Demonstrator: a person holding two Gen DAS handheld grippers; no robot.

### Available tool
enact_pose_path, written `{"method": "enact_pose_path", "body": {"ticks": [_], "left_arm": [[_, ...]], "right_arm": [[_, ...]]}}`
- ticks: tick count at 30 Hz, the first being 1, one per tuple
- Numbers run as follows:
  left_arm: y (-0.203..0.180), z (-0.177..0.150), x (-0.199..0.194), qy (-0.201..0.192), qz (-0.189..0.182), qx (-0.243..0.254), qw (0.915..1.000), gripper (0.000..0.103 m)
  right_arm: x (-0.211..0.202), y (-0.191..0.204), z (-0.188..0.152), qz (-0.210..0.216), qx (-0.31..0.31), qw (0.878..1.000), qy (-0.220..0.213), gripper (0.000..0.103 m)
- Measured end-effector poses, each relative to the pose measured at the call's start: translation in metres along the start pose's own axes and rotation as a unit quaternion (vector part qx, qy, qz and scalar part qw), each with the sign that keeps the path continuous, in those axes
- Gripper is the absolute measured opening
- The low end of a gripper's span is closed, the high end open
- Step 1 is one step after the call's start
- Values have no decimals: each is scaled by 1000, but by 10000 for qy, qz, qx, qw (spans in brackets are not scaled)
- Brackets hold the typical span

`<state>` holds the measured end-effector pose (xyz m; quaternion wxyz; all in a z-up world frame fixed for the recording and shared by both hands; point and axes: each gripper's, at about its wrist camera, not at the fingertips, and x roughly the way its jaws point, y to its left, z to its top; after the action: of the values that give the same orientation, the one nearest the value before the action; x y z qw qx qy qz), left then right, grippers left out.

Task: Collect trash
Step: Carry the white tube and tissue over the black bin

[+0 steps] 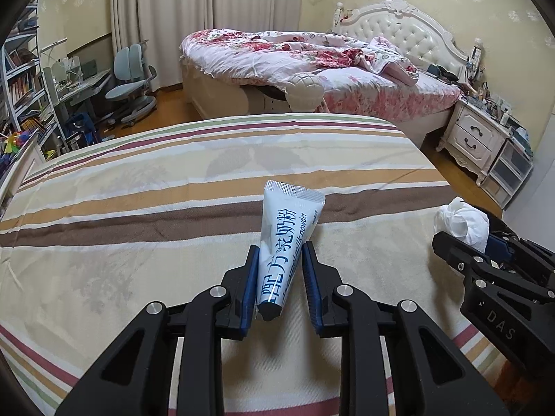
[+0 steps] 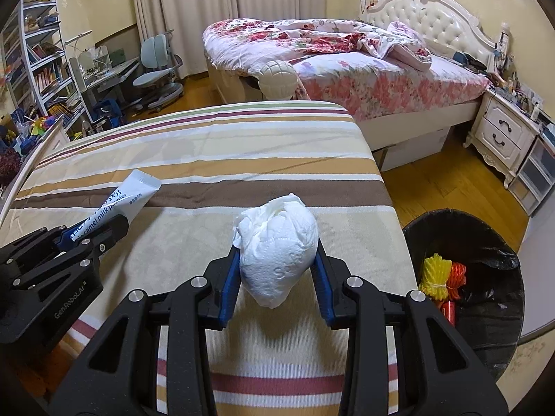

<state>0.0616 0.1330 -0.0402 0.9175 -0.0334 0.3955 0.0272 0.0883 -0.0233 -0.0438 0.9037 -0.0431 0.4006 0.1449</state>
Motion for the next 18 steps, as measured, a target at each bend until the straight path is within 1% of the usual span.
{"method": "enact_pose_path", "body": {"ticks": [10,18], "left_arm": [[-14,-15,-30,-248,-160,-11,9996,26],[-37,-25,-48,-455,-347,104,9983,26]], "right_arm": [[-39,-6,-26,-6,77,9997,-235,36],[-68,-25,-43,-160,256,9987,-420,36]]}}
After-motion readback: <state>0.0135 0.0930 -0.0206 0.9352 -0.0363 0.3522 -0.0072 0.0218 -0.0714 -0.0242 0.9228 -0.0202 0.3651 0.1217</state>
